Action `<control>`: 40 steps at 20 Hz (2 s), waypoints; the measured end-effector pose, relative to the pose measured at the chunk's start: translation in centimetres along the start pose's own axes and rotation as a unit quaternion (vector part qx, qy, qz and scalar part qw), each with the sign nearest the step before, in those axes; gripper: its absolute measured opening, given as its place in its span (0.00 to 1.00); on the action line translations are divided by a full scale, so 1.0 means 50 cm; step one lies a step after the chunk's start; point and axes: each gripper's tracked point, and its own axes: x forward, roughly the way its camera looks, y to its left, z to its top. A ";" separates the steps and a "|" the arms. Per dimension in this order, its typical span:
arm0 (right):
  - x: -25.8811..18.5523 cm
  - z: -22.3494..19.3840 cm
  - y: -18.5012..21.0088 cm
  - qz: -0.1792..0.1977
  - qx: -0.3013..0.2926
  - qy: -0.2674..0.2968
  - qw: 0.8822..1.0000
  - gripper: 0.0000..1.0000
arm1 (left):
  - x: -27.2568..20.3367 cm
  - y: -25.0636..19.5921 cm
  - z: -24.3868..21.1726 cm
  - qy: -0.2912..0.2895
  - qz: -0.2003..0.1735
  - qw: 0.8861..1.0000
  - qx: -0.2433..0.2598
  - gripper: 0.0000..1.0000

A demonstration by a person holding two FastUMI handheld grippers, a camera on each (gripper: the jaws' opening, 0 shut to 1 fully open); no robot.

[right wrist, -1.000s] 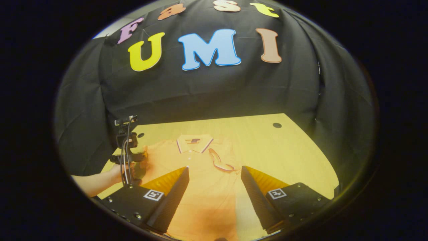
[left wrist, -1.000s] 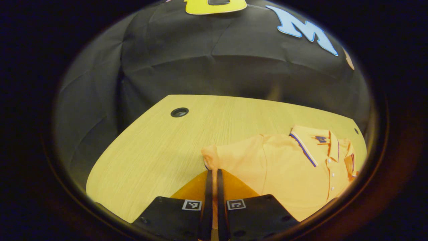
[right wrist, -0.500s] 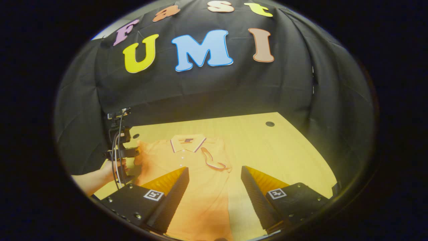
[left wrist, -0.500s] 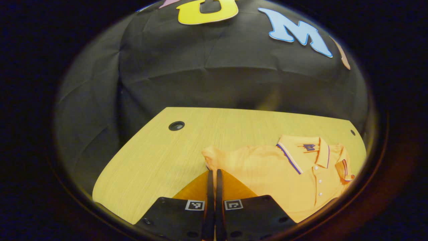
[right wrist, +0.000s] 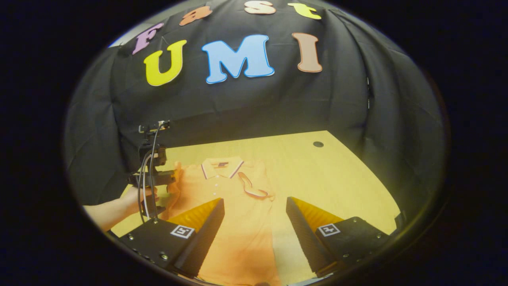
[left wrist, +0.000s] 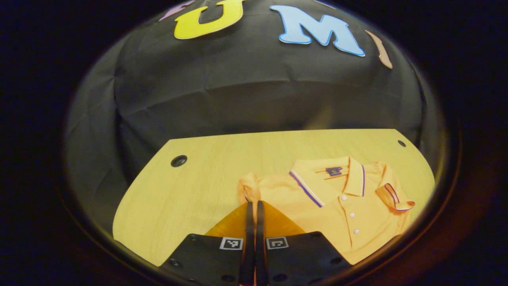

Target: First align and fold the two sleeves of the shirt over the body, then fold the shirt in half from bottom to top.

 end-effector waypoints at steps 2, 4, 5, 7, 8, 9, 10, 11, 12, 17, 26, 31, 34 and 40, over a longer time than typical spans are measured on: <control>-0.001 -0.009 -0.001 -0.010 0.010 0.003 1.000 0.97 | 0.007 -0.021 -0.006 0.006 -0.013 1.000 0.014 0.07; -0.004 -0.018 -0.002 -0.023 0.019 0.004 1.000 0.97 | 0.014 -0.043 -0.015 0.015 -0.029 0.999 0.026 0.07; -0.006 -0.024 -0.002 -0.030 0.024 0.004 0.999 0.97 | 0.017 -0.051 -0.017 0.017 -0.036 0.999 0.032 0.08; -0.009 -0.036 0.002 -0.040 0.035 0.006 0.999 0.97 | 0.023 -0.065 -0.023 0.021 -0.047 0.998 0.044 0.08; -0.009 -0.041 0.005 -0.042 0.040 0.008 0.998 0.97 | 0.025 -0.075 -0.026 0.023 -0.053 0.997 0.047 0.09; -0.010 -0.048 0.007 -0.043 0.041 0.011 0.998 0.97 | 0.024 -0.082 -0.028 0.024 -0.056 0.997 0.049 0.10; -0.012 -0.052 0.008 -0.043 0.039 0.013 0.998 0.97 | 0.024 -0.089 -0.030 0.024 -0.061 0.997 0.052 0.10; -0.018 -0.055 0.007 -0.044 0.036 0.013 0.998 0.97 | 0.021 -0.095 -0.030 0.025 -0.065 0.996 0.052 0.15; -0.022 -0.054 0.004 -0.044 0.033 0.012 0.998 0.97 | 0.018 -0.100 -0.033 0.026 -0.067 0.996 0.051 0.17; -0.025 -0.063 -0.012 -0.034 0.018 0.014 0.999 0.97 | -0.029 -0.115 -0.039 0.026 -0.081 0.996 0.035 0.58; -0.027 -0.135 -0.033 -0.009 -0.020 0.032 0.999 0.97 | -0.176 -0.106 -0.088 0.020 -0.080 0.996 0.015 0.93; -0.043 -0.189 -0.046 -0.001 -0.032 0.048 0.998 0.97 | -0.261 -0.110 -0.134 0.027 -0.079 0.997 0.002 0.93; -0.046 -0.222 -0.053 0.005 -0.038 0.060 0.998 0.97 | -0.315 -0.117 -0.172 0.033 -0.079 0.996 -0.003 0.93; -0.093 -0.290 -0.072 0.017 -0.040 0.078 0.996 0.97 | -0.425 -0.123 -0.246 0.041 -0.078 0.996 -0.007 0.93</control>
